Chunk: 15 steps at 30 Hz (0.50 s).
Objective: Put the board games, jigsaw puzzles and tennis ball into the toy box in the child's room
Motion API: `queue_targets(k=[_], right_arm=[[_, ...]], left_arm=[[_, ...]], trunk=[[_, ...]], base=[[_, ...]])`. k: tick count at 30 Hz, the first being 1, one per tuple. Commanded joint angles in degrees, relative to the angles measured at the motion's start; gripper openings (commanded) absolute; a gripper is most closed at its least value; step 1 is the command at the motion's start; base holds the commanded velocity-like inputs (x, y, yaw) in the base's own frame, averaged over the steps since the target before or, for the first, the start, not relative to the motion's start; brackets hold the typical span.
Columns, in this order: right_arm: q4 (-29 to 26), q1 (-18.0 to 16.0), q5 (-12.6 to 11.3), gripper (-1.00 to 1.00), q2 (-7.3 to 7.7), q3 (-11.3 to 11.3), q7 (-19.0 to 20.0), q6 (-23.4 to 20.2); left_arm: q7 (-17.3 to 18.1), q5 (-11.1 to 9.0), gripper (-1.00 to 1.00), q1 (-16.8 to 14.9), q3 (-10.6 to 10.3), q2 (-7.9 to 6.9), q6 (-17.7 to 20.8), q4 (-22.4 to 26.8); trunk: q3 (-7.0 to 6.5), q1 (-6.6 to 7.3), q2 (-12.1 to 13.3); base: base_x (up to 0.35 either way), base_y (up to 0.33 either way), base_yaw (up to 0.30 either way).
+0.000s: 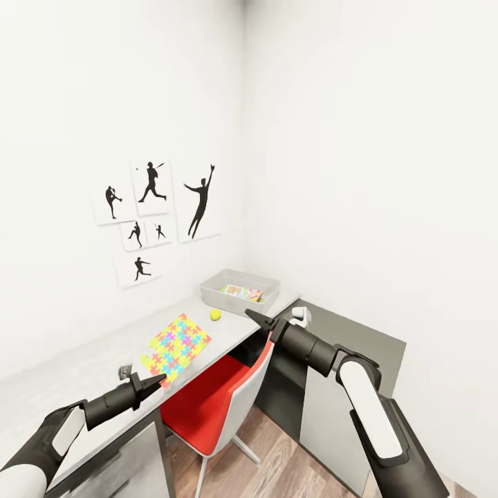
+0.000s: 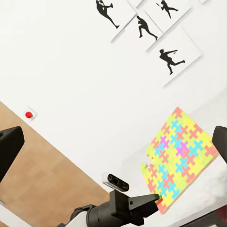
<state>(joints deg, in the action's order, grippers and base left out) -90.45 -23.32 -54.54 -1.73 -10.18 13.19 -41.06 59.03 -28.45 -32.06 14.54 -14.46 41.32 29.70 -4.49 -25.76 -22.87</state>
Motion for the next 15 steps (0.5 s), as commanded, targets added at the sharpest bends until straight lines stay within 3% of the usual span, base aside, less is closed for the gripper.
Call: queue_targets(k=[1,7,15], right_arm=[[0.01,-0.02,0.05,1.0,-0.03,0.07,0.17,-0.25],[-0.03,-0.03,0.05,1.0,-0.03,0.07,0.17,-0.21],[-0.03,-0.01,0.05,1.0,-0.03,0.07,0.17,-0.16]], left_arm=[[0.08,-0.19,-1.0,-0.02,0.05,-0.02,0.35,-0.02],[-0.08,-0.13,-1.0,-0.02,0.05,-0.02,0.34,0.01],[-0.16,-0.13,-1.0,-0.02,0.05,-0.03,0.42,0.01]], trunk=[[0.03,-0.02,-0.04],[0.03,-0.02,-0.04],[0.03,-0.02,-0.04]], base=[[0.005,0.0,0.0],[0.045,-0.021,0.0],[0.165,-0.113,0.0]])
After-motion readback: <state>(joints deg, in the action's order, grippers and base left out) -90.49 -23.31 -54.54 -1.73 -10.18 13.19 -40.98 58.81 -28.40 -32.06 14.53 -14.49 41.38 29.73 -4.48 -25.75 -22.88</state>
